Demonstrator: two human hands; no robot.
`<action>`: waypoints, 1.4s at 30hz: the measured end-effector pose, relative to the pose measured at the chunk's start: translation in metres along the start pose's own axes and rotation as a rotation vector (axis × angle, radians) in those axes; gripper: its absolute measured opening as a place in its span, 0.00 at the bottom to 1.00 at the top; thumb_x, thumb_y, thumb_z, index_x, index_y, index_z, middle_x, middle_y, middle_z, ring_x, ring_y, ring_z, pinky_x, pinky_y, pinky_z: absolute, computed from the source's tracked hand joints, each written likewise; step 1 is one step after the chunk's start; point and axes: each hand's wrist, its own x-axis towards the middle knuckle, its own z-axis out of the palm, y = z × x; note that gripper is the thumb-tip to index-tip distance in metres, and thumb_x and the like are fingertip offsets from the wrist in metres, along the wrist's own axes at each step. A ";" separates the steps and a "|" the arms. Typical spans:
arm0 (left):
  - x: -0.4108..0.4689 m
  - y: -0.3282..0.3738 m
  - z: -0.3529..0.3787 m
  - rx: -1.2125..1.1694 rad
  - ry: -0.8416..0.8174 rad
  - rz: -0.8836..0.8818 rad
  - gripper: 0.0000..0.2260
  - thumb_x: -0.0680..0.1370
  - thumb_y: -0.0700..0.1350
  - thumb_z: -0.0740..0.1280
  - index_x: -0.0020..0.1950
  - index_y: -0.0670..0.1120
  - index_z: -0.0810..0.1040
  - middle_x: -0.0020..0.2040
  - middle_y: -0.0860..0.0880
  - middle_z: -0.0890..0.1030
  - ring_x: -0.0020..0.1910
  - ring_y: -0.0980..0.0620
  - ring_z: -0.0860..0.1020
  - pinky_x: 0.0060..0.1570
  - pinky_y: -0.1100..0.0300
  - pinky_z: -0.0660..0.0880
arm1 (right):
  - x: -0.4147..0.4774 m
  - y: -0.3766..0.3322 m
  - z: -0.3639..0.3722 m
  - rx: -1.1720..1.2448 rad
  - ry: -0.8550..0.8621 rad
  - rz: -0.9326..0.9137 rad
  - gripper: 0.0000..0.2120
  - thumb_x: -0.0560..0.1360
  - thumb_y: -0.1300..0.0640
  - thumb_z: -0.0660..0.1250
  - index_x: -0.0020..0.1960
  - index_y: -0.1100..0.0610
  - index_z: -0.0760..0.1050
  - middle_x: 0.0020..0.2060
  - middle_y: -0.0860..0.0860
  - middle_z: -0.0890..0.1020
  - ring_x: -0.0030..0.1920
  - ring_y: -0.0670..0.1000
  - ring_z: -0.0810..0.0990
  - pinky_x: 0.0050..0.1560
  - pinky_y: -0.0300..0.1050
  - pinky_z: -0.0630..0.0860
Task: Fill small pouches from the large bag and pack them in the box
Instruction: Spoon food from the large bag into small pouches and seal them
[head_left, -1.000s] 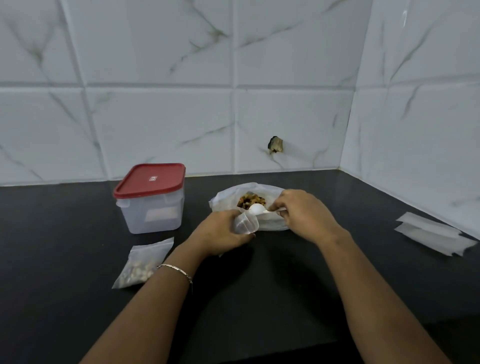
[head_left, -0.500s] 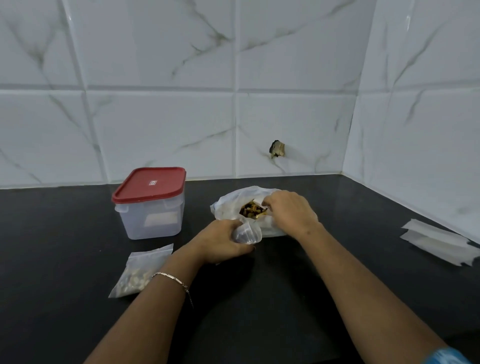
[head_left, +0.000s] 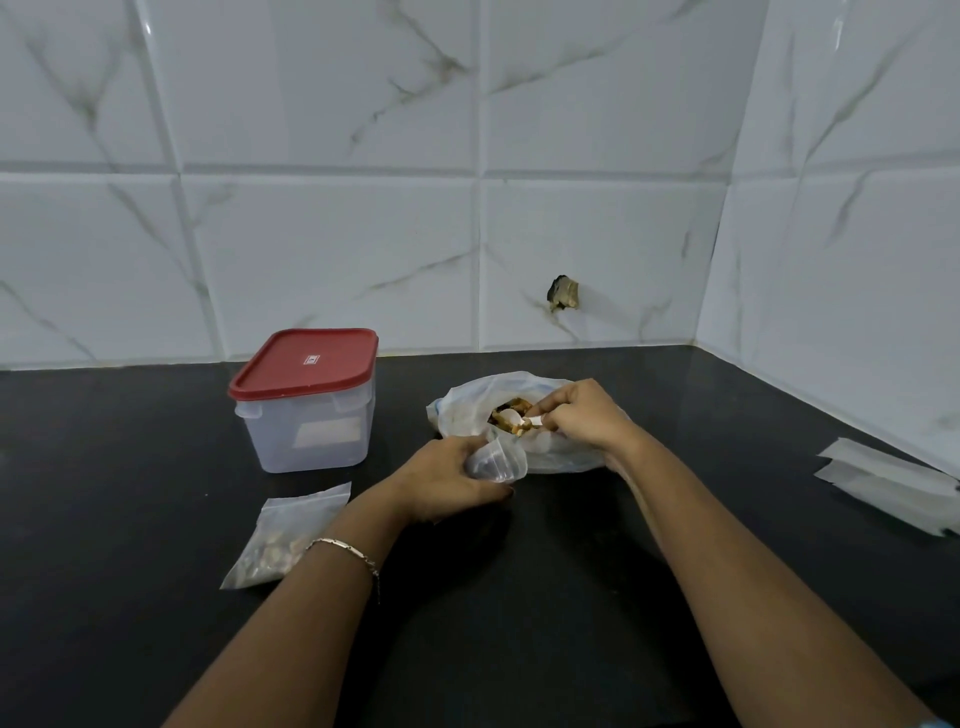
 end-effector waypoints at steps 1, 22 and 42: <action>0.000 0.000 0.000 -0.004 0.002 0.003 0.17 0.74 0.51 0.71 0.62 0.52 0.75 0.53 0.49 0.81 0.51 0.54 0.79 0.53 0.60 0.76 | 0.000 0.000 0.000 0.053 -0.012 0.035 0.17 0.74 0.68 0.64 0.38 0.48 0.83 0.43 0.45 0.83 0.46 0.49 0.79 0.52 0.47 0.77; -0.003 0.005 0.002 -0.077 0.059 0.080 0.09 0.75 0.47 0.70 0.53 0.54 0.75 0.52 0.50 0.81 0.51 0.55 0.79 0.54 0.60 0.76 | 0.001 0.004 0.008 0.237 0.035 0.281 0.08 0.72 0.56 0.69 0.50 0.54 0.82 0.47 0.51 0.82 0.48 0.51 0.77 0.53 0.49 0.76; -0.002 0.000 -0.001 -0.005 0.481 -0.108 0.28 0.64 0.70 0.64 0.59 0.58 0.73 0.51 0.58 0.79 0.51 0.52 0.79 0.53 0.48 0.78 | -0.021 -0.011 -0.010 0.598 0.014 0.270 0.11 0.75 0.62 0.64 0.53 0.66 0.81 0.34 0.52 0.79 0.24 0.43 0.62 0.22 0.35 0.56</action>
